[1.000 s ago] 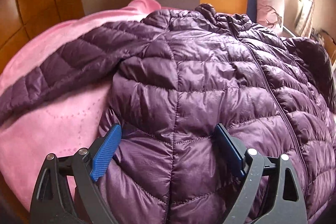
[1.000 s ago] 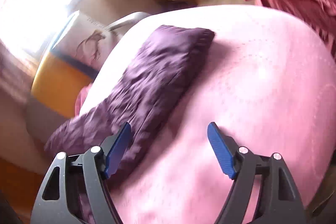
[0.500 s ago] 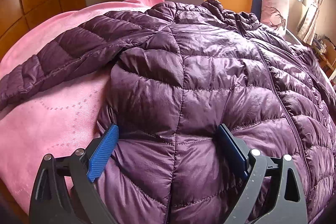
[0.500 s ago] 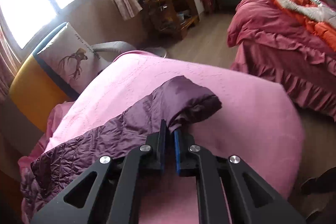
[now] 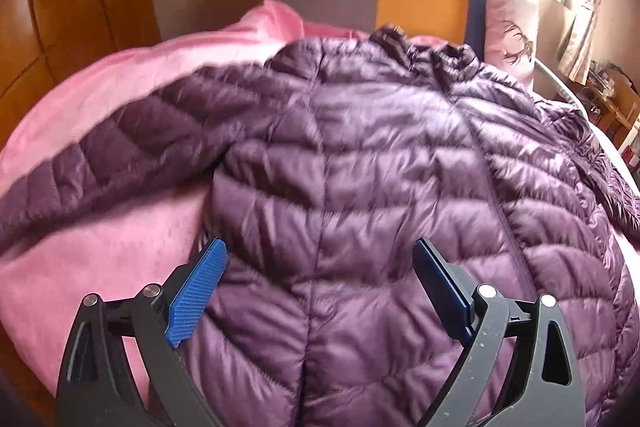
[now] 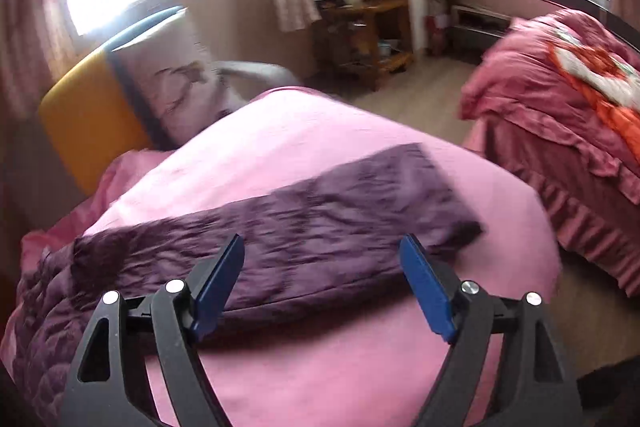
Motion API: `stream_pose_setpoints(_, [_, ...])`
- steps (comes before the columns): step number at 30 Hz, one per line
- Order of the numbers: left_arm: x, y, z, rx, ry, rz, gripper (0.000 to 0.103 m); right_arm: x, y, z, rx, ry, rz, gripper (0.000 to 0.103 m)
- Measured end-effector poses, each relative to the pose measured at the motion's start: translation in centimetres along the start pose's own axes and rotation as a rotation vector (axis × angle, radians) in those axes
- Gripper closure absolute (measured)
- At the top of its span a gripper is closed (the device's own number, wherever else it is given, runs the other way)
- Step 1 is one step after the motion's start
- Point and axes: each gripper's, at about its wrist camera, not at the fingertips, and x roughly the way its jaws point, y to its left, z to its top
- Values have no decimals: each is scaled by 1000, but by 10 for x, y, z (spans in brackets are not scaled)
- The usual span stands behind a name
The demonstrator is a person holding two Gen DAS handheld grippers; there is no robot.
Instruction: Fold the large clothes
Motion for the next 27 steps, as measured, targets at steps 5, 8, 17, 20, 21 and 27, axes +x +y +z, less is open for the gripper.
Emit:
stream_pose_setpoints(5, [3, -6, 12, 38, -46, 25, 10, 49, 162, -30, -305, 111, 277, 23])
stream_pose_setpoints(8, [15, -2, 10, 24, -19, 29, 10, 98, 221, -38, -353, 194, 298, 24])
stream_pose_setpoints(17, [41, 14, -11, -78, 68, -53, 6, 215, 213, -19, -302, 265, 46, 19])
stream_pose_setpoints(20, [43, 17, -11, -78, 73, -63, 4, 202, 204, -18, -275, 244, 71, 19])
stream_pose_setpoints(21, [43, 17, -11, -79, 72, -64, 4, 192, 196, -17, -265, 225, 84, 18])
stream_pose_setpoints(27, [43, 18, -11, -83, 70, -71, 4, 113, 120, -21, -126, 151, 130, 15])
